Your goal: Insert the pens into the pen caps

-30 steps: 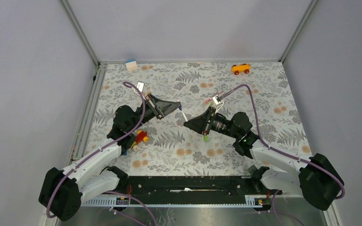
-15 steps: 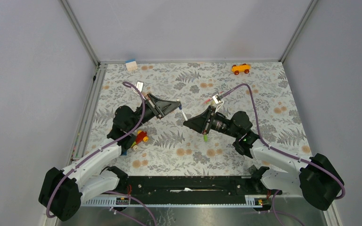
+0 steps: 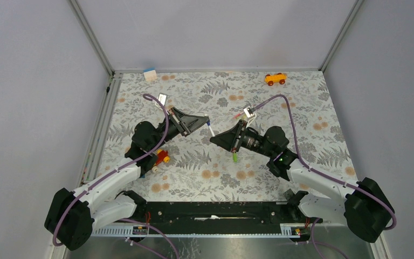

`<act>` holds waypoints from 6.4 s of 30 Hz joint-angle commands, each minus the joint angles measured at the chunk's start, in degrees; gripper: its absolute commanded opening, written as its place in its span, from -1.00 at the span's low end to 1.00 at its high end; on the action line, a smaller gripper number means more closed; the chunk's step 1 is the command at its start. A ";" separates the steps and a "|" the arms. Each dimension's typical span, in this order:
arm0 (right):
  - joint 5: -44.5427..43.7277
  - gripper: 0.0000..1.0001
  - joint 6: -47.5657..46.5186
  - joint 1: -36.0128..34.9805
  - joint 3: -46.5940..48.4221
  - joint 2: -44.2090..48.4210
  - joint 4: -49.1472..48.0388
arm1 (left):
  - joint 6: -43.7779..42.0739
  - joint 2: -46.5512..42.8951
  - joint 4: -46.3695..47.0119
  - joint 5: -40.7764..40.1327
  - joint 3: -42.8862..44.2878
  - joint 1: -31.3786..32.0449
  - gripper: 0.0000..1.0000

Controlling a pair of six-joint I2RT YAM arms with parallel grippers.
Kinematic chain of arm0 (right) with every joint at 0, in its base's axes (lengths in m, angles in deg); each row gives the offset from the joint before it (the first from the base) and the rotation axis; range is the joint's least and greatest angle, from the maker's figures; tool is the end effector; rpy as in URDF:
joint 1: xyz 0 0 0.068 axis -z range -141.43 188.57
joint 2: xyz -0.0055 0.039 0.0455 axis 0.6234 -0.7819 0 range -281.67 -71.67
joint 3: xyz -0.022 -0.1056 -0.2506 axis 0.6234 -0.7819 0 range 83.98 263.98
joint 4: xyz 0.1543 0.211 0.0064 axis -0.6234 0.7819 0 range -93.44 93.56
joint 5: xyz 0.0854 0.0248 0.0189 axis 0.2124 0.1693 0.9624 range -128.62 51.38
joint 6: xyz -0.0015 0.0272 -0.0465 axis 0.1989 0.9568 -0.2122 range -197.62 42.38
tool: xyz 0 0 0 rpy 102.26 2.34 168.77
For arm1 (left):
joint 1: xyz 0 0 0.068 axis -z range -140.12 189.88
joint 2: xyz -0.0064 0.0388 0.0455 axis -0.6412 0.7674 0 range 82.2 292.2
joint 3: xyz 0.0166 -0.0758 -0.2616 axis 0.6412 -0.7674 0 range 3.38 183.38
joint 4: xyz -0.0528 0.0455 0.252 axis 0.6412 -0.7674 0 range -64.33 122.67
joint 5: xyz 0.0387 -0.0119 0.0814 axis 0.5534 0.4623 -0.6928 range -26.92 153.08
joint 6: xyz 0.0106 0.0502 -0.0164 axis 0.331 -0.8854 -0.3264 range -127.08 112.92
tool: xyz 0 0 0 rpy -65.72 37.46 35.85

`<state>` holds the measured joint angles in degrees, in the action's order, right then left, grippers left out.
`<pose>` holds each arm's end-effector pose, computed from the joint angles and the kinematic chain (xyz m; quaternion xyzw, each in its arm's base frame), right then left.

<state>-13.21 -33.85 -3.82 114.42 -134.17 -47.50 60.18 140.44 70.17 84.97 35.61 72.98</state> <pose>0.1681 0.1741 0.2906 -0.1635 0.6160 0.6188 0.4592 0.1874 -0.1381 0.3058 -0.0421 0.6371 -0.6608 0.3946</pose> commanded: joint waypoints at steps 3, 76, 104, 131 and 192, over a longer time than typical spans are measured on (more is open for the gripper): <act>-3.20 -1.00 -0.67 -0.34 4.10 2.06 0.00 | -1.68 0.12 2.39 0.91 -0.07 1.28 -1.00; -27.27 -1.00 2.96 -0.41 27.60 -12.96 44.66 | -1.95 2.25 -18.22 -5.45 2.38 5.99 -1.00; -15.46 -1.00 -3.01 1.50 28.73 -11.00 33.97 | -1.22 -0.04 -13.76 -5.12 0.54 10.20 -1.00; 15.68 -1.00 7.20 9.50 30.16 -7.45 15.28 | -8.55 -6.11 -7.46 3.19 -4.67 12.39 -1.00; 5.36 -1.00 -15.42 -0.91 40.88 -7.01 32.10 | -15.88 -9.02 -43.07 -16.49 7.86 23.74 -1.00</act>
<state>-7.26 -50.79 -6.05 151.69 -143.35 11.19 45.93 130.06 37.14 51.20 46.89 91.95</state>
